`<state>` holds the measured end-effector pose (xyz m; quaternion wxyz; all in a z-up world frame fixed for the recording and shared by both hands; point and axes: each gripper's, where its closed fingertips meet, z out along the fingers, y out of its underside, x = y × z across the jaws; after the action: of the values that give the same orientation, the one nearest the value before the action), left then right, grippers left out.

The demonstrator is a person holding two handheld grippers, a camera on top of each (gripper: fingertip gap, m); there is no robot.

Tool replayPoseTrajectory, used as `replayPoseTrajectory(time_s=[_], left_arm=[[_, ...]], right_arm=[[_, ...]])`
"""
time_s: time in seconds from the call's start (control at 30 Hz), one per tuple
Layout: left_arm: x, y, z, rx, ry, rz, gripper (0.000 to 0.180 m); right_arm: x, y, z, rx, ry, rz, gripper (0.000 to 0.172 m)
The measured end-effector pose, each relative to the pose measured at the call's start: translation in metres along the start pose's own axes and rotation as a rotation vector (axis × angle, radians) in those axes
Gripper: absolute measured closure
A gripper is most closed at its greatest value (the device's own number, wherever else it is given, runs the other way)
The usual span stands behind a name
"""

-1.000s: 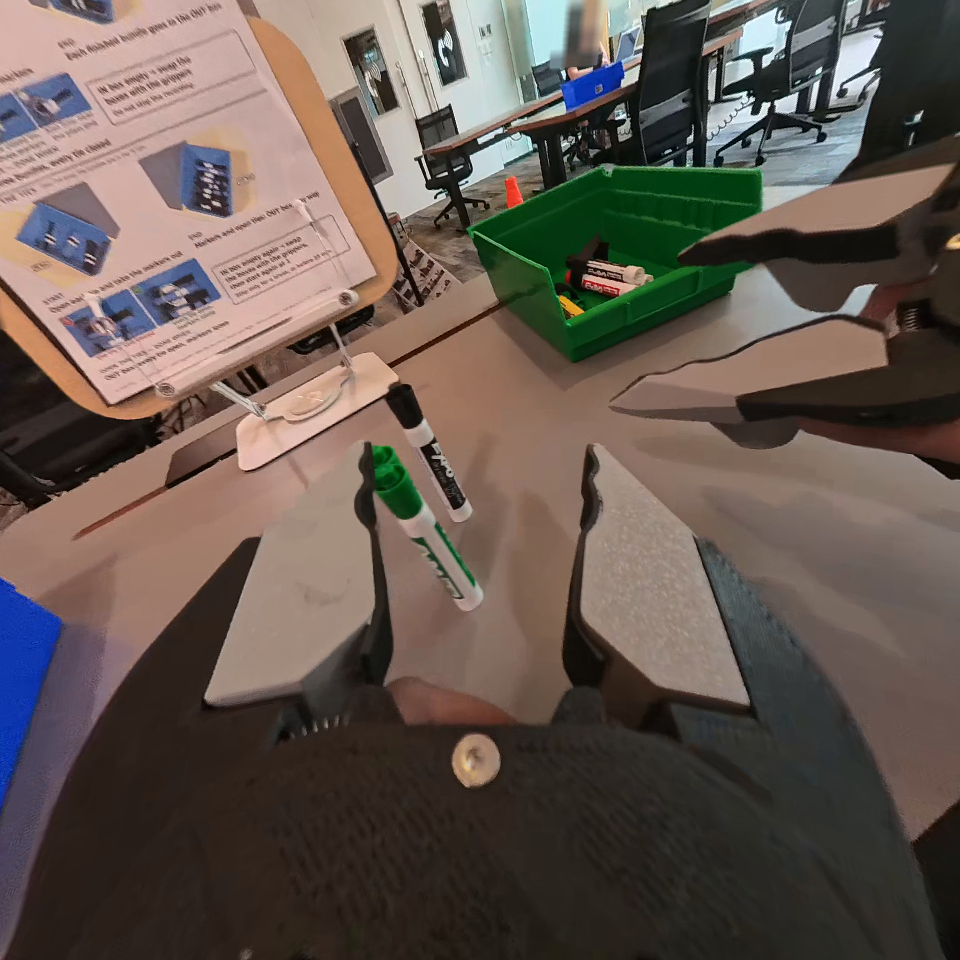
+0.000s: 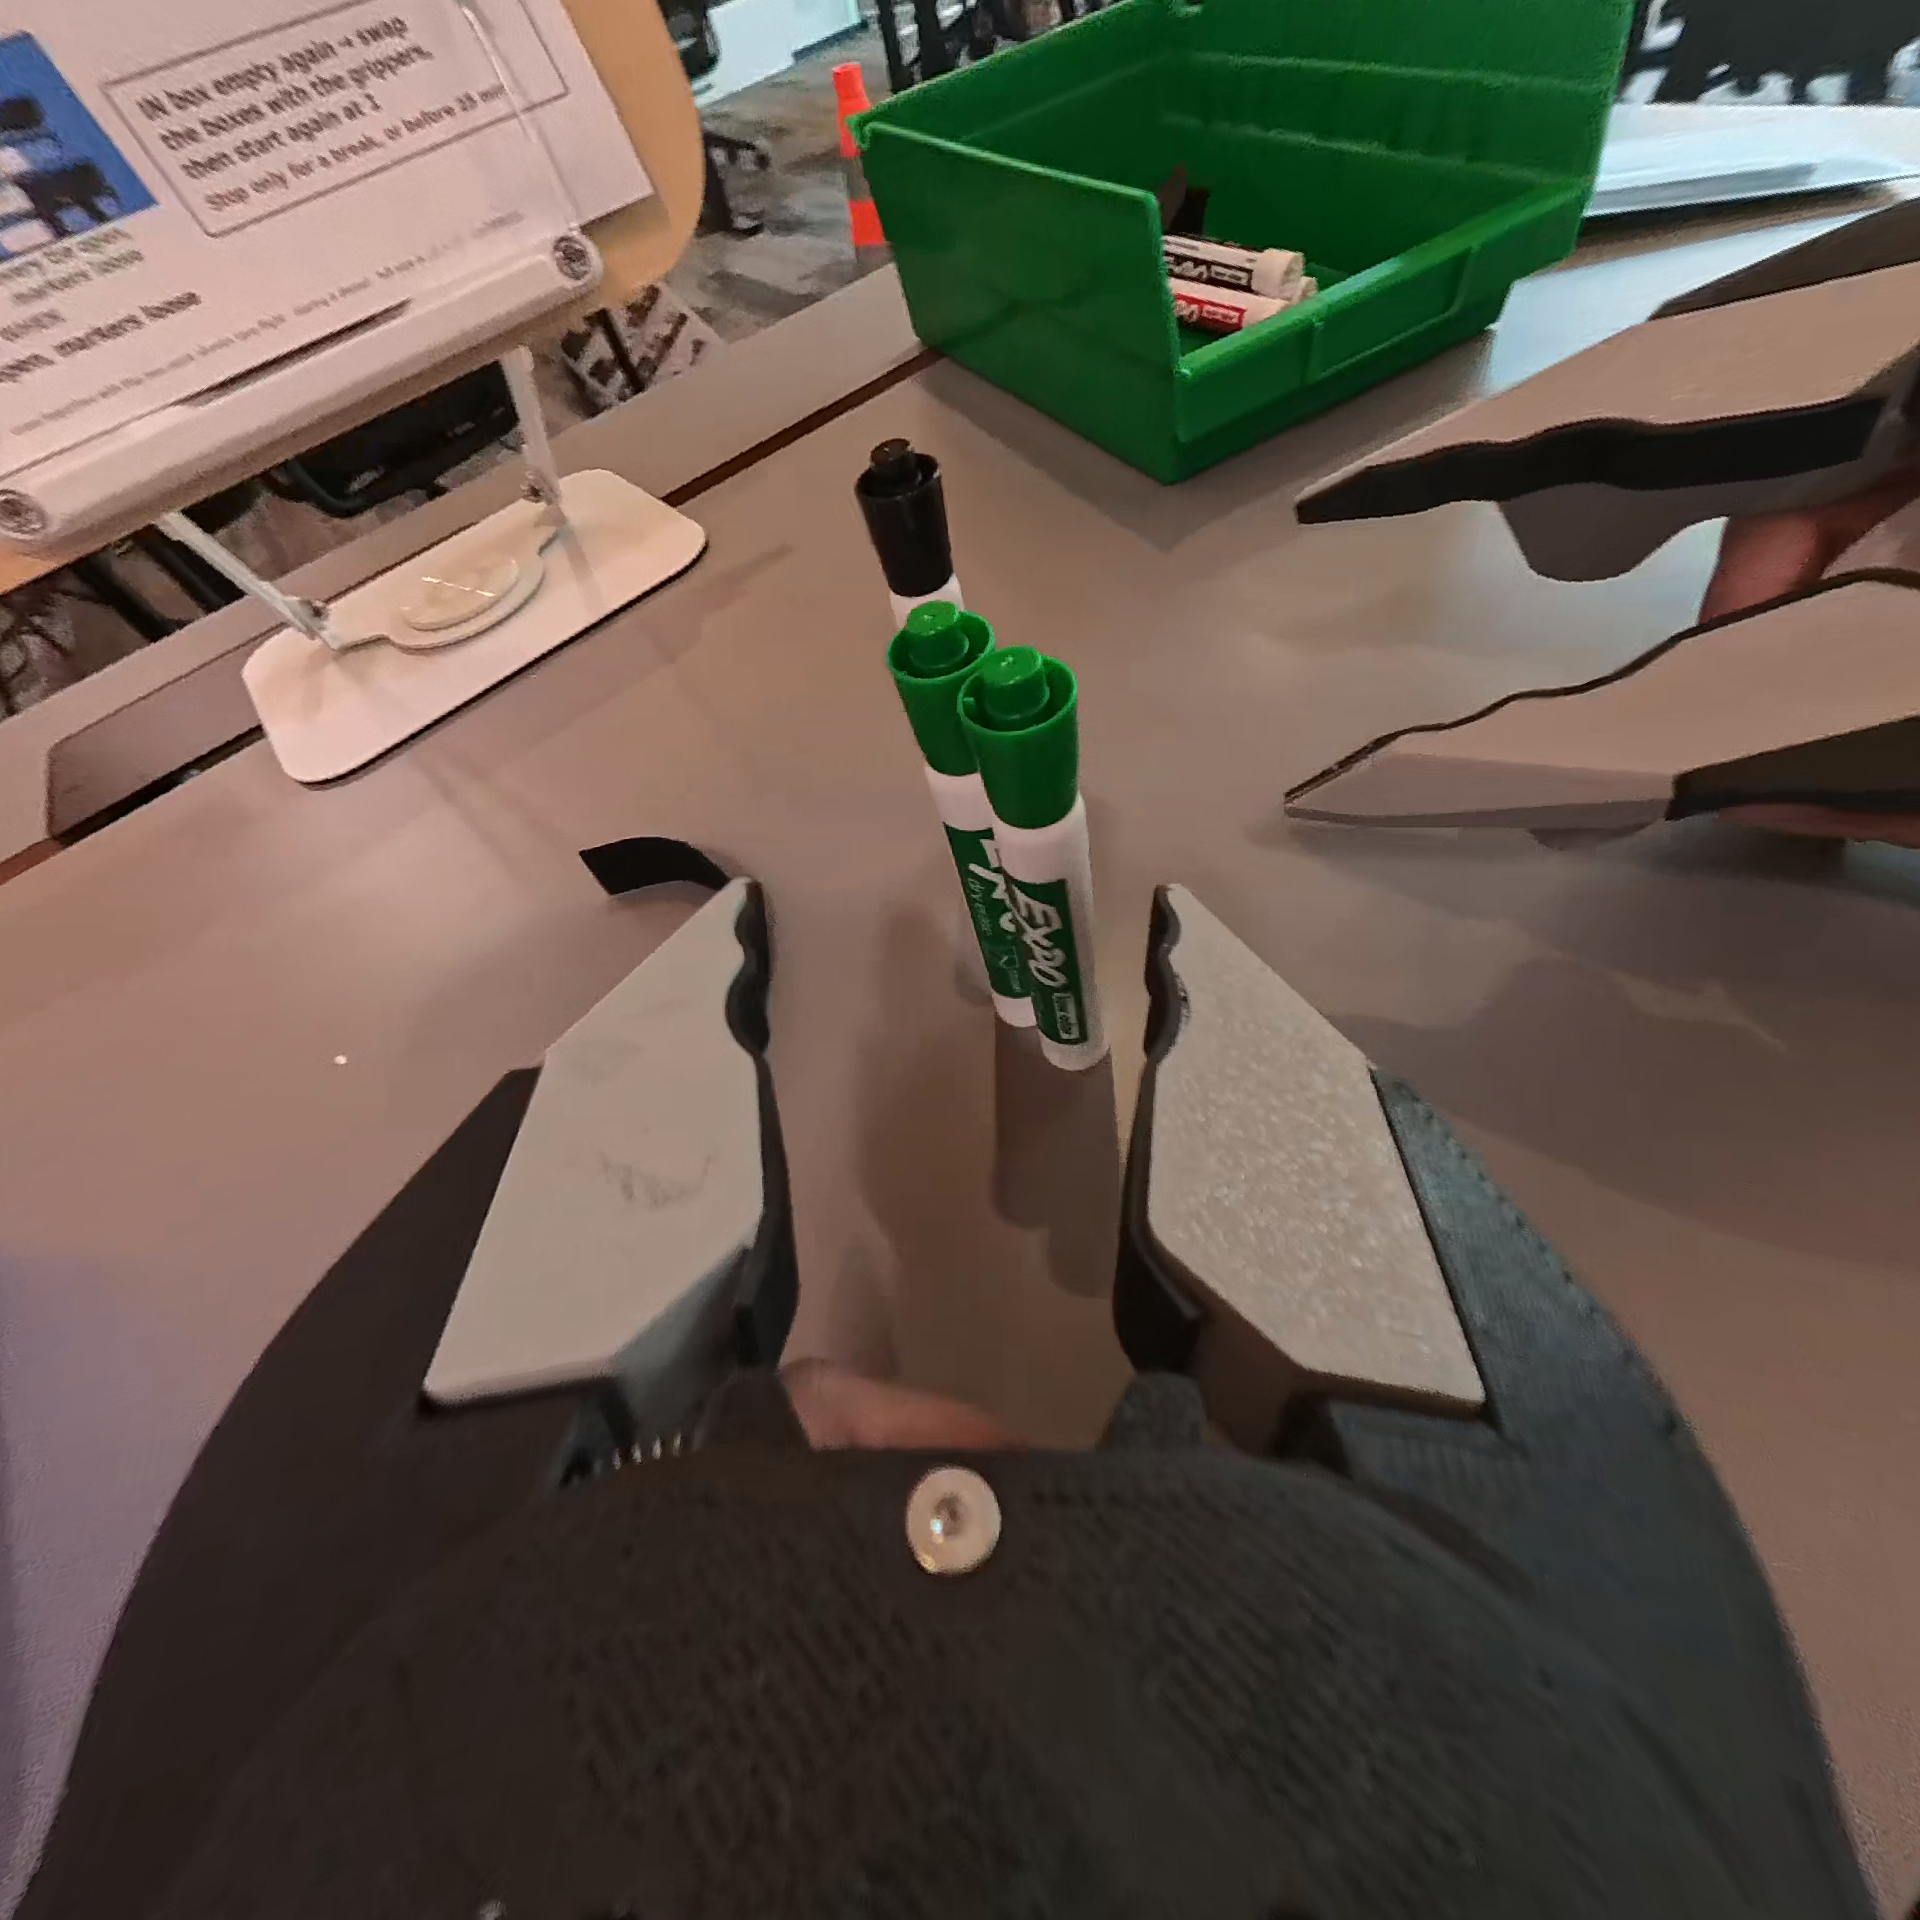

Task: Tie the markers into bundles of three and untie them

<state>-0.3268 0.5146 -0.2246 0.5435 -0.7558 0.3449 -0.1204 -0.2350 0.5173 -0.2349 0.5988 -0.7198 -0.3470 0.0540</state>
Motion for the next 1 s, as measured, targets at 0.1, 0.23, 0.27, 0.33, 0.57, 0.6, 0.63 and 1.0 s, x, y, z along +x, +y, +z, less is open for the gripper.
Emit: replayPoseTrajectory(time_s=[0.1, 0.23, 0.27, 0.33, 0.57, 0.6, 0.63, 1.0], left_arm=[[-0.001, 0.001, 0.004, 0.018, 0.028, 0.001, 0.114], [-0.002, 0.004, 0.011, 0.013, 0.046, -0.006, 0.118], [-0.001, 0.004, 0.012, 0.016, 0.050, -0.007, 0.119], [0.002, 0.002, 0.015, 0.019, 0.056, -0.007, 0.121], [0.006, 0.004, 0.024, 0.004, 0.019, -0.017, 0.129], [0.005, 0.006, 0.025, -0.003, 0.012, -0.018, 0.130], [0.005, 0.007, 0.026, -0.007, 0.013, -0.021, 0.131], [0.017, 0.016, 0.030, -0.035, 0.064, 0.001, 0.123]], right_arm=[[-0.003, -0.002, -0.002, 0.013, -0.012, -0.003, 0.109], [-0.007, -0.001, -0.002, 0.010, -0.038, 0.003, 0.115], [-0.008, -0.001, -0.002, 0.010, -0.047, 0.007, 0.115], [-0.010, -0.001, -0.003, 0.011, -0.057, 0.009, 0.117], [-0.013, -0.001, -0.004, 0.009, -0.062, -0.002, 0.119], [-0.013, -0.001, -0.004, 0.009, -0.061, -0.002, 0.119], [-0.013, -0.001, -0.004, 0.010, -0.062, -0.002, 0.119], [-0.016, 0.001, -0.005, 0.003, -0.084, 0.005, 0.118]])
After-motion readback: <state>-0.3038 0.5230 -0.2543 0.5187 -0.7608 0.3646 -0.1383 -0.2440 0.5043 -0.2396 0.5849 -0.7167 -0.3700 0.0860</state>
